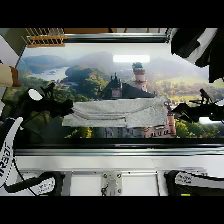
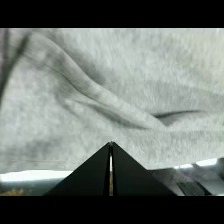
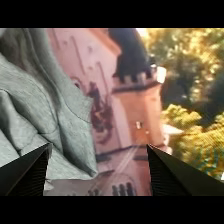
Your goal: Fold the clothes and pants, and hang the long-sleeved shirts on hangers.
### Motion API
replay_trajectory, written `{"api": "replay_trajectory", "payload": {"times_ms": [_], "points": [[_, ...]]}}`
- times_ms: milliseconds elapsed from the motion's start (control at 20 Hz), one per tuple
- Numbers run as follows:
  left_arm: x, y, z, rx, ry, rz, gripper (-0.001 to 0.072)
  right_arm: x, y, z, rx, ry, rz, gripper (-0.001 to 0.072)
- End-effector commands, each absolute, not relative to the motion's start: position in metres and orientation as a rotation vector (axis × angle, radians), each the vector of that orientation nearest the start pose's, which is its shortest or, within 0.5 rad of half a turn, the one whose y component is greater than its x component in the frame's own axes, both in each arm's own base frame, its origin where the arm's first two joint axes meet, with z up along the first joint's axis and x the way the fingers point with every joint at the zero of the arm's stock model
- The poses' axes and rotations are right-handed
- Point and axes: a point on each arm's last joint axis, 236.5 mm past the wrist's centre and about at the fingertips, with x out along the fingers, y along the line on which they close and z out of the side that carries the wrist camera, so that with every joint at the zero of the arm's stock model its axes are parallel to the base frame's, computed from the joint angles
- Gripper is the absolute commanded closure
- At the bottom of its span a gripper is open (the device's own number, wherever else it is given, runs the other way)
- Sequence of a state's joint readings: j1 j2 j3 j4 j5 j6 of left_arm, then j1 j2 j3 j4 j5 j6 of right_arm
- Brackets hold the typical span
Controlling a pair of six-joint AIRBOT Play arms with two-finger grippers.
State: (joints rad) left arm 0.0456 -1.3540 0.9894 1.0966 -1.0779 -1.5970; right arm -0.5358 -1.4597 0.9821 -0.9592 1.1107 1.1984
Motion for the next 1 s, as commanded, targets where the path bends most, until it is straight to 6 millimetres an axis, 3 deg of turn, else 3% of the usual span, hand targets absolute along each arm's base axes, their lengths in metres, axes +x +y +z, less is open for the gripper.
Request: {"api": "replay_trajectory", "payload": {"times_ms": [0, 250, 400, 550, 600, 650, 700, 750, 800, 950], "points": [[0.345, -0.109, -0.049, -0.479, 1.414, -0.191, 0.0698, 0.350, -0.054, -0.099, 0.767, 1.348, 0.183, 0.0058], [0.344, -0.147, -0.042, -0.416, 1.408, -0.269, 0.0698, 0.366, 0.012, -0.102, 0.909, 1.348, 0.395, 0.0059], [0.350, -0.166, -0.039, -0.381, 1.404, -0.314, 0.0698, 0.370, 0.047, -0.105, 0.884, 1.370, 0.480, 0.0059], [0.356, -0.181, -0.034, -0.356, 1.396, -0.348, 0.0698, 0.380, 0.059, -0.110, 0.831, 1.356, 0.473, 0.0067], [0.357, -0.184, -0.034, -0.351, 1.395, -0.353, 0.0698, 0.383, 0.058, -0.110, 0.822, 1.348, 0.466, 0.0152], [0.358, -0.184, -0.034, -0.352, 1.395, -0.354, 0.0698, 0.385, 0.057, -0.110, 0.819, 1.340, 0.460, 0.0383], [0.358, -0.185, -0.035, -0.352, 1.395, -0.354, 0.0698, 0.387, 0.055, -0.109, 0.815, 1.335, 0.457, 0.0561], [0.359, -0.184, -0.035, -0.352, 1.395, -0.353, 0.0698, 0.388, 0.053, -0.106, 0.811, 1.329, 0.455, 0.0657], [0.360, -0.184, -0.035, -0.352, 1.391, -0.352, 0.0698, 0.389, 0.051, -0.101, 0.805, 1.316, 0.454, 0.0692], [0.368, -0.191, -0.033, -0.365, 1.350, -0.356, 0.0698, 0.391, 0.042, -0.079, 0.740, 1.305, 0.426, 0.0693]]}}
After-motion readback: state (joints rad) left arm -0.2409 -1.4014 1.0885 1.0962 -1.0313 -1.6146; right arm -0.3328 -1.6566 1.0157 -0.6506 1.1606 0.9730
